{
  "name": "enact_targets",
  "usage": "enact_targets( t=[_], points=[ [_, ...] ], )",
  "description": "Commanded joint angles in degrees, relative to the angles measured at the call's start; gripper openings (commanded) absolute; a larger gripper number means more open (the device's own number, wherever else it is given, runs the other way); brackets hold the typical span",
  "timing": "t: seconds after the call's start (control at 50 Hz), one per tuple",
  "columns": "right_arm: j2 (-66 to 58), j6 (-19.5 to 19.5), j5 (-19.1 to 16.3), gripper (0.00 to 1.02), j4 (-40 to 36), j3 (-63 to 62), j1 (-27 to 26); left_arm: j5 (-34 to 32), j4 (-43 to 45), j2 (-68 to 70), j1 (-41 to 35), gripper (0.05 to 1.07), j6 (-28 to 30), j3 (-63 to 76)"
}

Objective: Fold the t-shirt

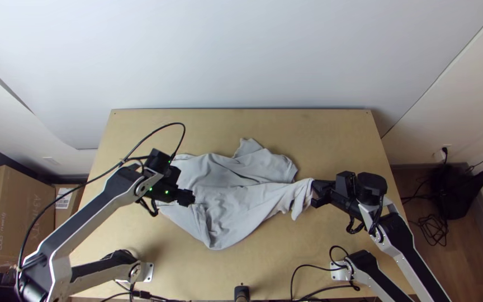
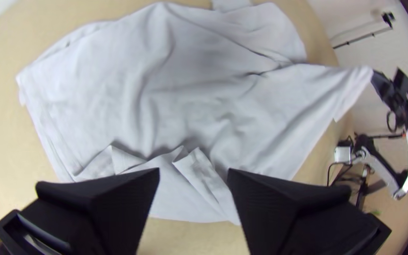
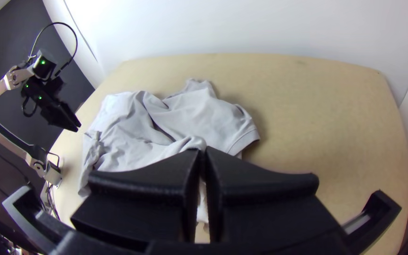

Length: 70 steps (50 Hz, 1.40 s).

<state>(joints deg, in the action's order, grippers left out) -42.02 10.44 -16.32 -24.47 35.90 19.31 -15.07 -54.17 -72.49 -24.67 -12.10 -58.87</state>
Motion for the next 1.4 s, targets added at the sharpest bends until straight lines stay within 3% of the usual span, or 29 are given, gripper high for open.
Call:
enact_targets(
  t=[0.0, 0.2, 0.52, 1.28, 1.32, 1.38],
  points=[
    [0.0, 0.6, 0.2, 0.02, 1.1, -1.2, -0.6, 1.7, -1.7, -3.2, 0.1, 0.52, -5.6, -2.2],
    [0.4, 0.7, 0.3, 0.02, 0.5, -1.5, -1.1, 8.4, -4.5, -6.6, -5.4, 0.53, -8.0, -4.3],
    [0.7, 0.9, 0.2, 0.02, 0.7, -1.8, -1.2, 11.3, -5.4, -12.2, -9.6, 0.59, -9.1, -5.4],
    [0.9, 1.7, 0.3, 0.02, 1.3, -1.7, -1.6, 13.2, -0.1, -20.6, -14.8, 0.58, -10.5, -4.5],
    [0.9, 1.7, 0.3, 0.02, 1.3, -1.7, -1.6, 13.4, 0.0, -20.5, -15.2, 0.53, -10.4, -3.9],
    [1.0, 1.7, 0.3, 0.02, 1.3, -1.4, -1.7, 14.2, 0.2, -20.4, -15.6, 0.29, -10.3, -3.2]
  ],
)
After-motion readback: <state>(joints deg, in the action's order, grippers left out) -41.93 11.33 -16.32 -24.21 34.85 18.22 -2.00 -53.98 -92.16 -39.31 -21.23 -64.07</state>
